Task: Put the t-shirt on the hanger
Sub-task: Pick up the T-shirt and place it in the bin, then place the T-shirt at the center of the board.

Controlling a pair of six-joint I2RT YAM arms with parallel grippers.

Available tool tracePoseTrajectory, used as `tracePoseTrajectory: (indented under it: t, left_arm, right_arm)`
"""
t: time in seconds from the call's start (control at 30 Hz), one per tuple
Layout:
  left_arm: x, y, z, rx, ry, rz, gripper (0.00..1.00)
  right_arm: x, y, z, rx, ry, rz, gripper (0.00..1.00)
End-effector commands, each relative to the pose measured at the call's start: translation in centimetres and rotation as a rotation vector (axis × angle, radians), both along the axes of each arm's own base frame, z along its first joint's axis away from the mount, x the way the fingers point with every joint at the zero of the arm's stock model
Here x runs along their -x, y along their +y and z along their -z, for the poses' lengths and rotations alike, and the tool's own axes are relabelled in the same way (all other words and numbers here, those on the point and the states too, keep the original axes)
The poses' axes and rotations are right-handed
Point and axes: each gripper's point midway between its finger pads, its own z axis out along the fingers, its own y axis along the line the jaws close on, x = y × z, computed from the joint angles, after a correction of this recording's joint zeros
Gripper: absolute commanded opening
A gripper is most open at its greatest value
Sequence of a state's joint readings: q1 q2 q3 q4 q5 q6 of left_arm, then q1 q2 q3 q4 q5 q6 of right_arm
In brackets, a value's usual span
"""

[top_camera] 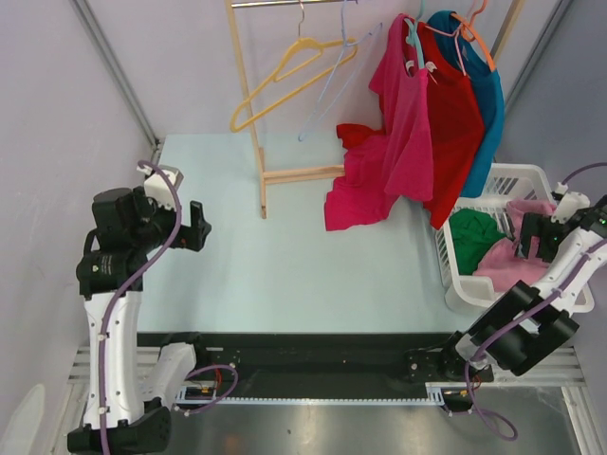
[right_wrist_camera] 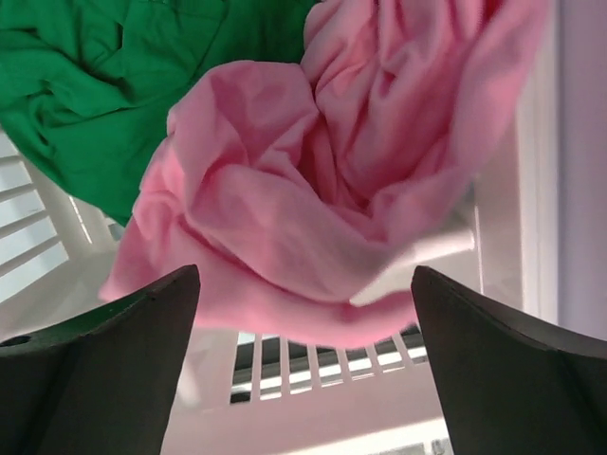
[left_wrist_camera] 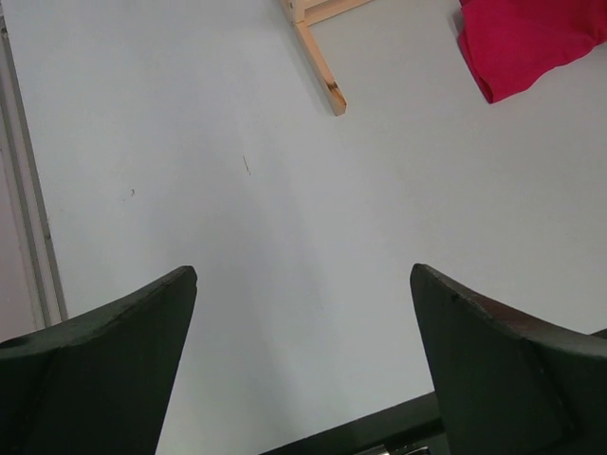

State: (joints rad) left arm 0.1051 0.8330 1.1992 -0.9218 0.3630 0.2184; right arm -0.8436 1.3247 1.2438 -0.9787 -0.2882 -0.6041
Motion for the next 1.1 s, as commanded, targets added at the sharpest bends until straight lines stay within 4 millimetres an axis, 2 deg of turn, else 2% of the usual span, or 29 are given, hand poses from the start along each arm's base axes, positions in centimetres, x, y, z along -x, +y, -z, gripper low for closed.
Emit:
tracePoseTrajectory:
  t: [0.0, 0.1, 0.2, 0.23, 0.3, 0.33, 0.37, 0.43, 0.47, 0.5, 0.57, 0.6, 0.63, 0.67, 0.7, 0.73, 0.77, 0.8, 0.83, 0.87, 0.9, 0.93, 0.97, 1.07]
  left_arm:
    - [-0.4, -1.0, -2.6, 0.021, -0.083, 0.047, 1.0]
    - [-0.3, -0.9, -3.0, 0.012, -0.093, 0.046, 1.0]
    - [-0.4, -0.4, -3.4, -0.009, -0.11, 0.025, 1.0]
    - [-0.4, -0.4, -3.5, -0.013, -0.114, 0.021, 1.0]
    - [-0.5, -0.2, -3.6, -0.02, -0.118, 0.018, 1.0]
    - [-0.5, -0.2, -3.7, -0.018, -0.119, 0.017, 1.0]
    - [-0.5, -0.3, -3.8, -0.016, -0.12, 0.018, 1.0]
    - [-0.4, -0.5, -4.3, -0.009, -0.129, 0.031, 1.0]
    - [-0.5, -0.6, -4.4, -0.004, -0.131, 0.035, 1.0]
    - [-0.5, -0.8, -4.5, 0.002, -0.132, 0.042, 1.0]
    - [-0.5, -1.2, -5.3, 0.014, -0.153, 0.063, 1.0]
    - [-0.5, -1.3, -5.6, 0.014, -0.163, 0.071, 1.0]
    - [-0.6, -1.3, -6.5, 0.013, -0.192, 0.072, 1.0]
    - [-0.7, -1.4, -7.0, 0.013, -0.206, 0.076, 1.0]
    - [-0.7, -1.5, -7.5, 0.013, -0.223, 0.079, 1.0]
    - [-0.7, -1.5, -8.6, 0.009, -0.257, 0.079, 1.0]
    - [-0.6, -1.5, -9.1, 0.013, -0.269, 0.079, 1.0]
    - [-0.6, -1.5, -9.7, 0.013, -0.288, 0.076, 1.0]
    - [-0.4, -1.6, -10.7, 0.014, -0.321, 0.076, 1.0]
    - [-0.3, -1.7, -11.2, 0.02, -0.335, 0.075, 1.0]
    - [-0.2, -1.7, -11.6, 0.023, -0.35, 0.072, 1.0]
    - [-0.1, -1.7, -12.3, 0.028, -0.373, 0.072, 1.0]
    - [0.1, -1.9, -12.7, 0.035, -0.384, 0.074, 1.0]
    - [0.8, -2.3, -13.7, 0.059, -0.42, 0.083, 1.0]
  right_arm:
    - [-1.6, -0.4, 2.0, 0.079, 0.038, -0.047, 1.0]
    - [-2.3, 0.3, 4.4, 0.082, 0.077, -0.071, 0.98]
    - [-2.6, 1.6, 5.6, 0.027, 0.107, -0.093, 0.82]
    - [-2.8, 1.9, 5.4, 0.015, 0.101, -0.092, 0.64]
    - [-3.0, 2.8, 4.8, -0.02, 0.08, -0.11, 0.35]
    - [-3.1, 2.9, 4.1, -0.027, 0.066, -0.108, 0.01]
    - [-3.7, 3.2, 2.8, -0.032, 0.027, -0.118, 0.0]
    - [-3.5, 4.5, -0.1, -0.045, -0.03, -0.149, 0.0]
    - [-4.0, 5.7, -1.6, -0.071, -0.088, -0.192, 0.0]
    - [-3.9, 6.6, -5.1, -0.051, -0.158, -0.221, 0.0]
    - [-4.5, 9.3, -9.1, -0.086, -0.282, -0.31, 0.0]
    - [-4.3, 10.6, -12.4, -0.064, -0.354, -0.345, 0.0]
    - [-4.4, 11.8, -14.3, -0.06, -0.398, -0.381, 0.0]
    - [-4.7, 13.9, -15.9, -0.073, -0.436, -0.448, 0.0]
    - [-4.5, 15.5, -18.8, -0.057, -0.49, -0.486, 0.0]
    - [-4.5, 16.7, -20.0, -0.064, -0.514, -0.52, 0.0]
    - [-4.5, 19.1, -21.2, -0.088, -0.541, -0.596, 0.0]
    - [-4.4, 20.2, -22.6, -0.115, -0.574, -0.603, 0.0]
    - [-4.3, 21.3, -24.7, -0.105, -0.627, -0.638, 0.0]
    - [-4.1, 23.3, -26.2, -0.124, -0.667, -0.705, 0.0]
    - [-4.0, 24.1, -27.4, -0.131, -0.695, -0.728, 0.0]
    - [-3.4, 25.2, -29.8, -0.133, -0.755, -0.748, 0.0]
    - [-3.4, 26.1, -30.8, -0.148, -0.78, -0.78, 0.0]
    - [-1.9, 29.6, -33.8, -0.225, -0.853, -0.925, 0.0]
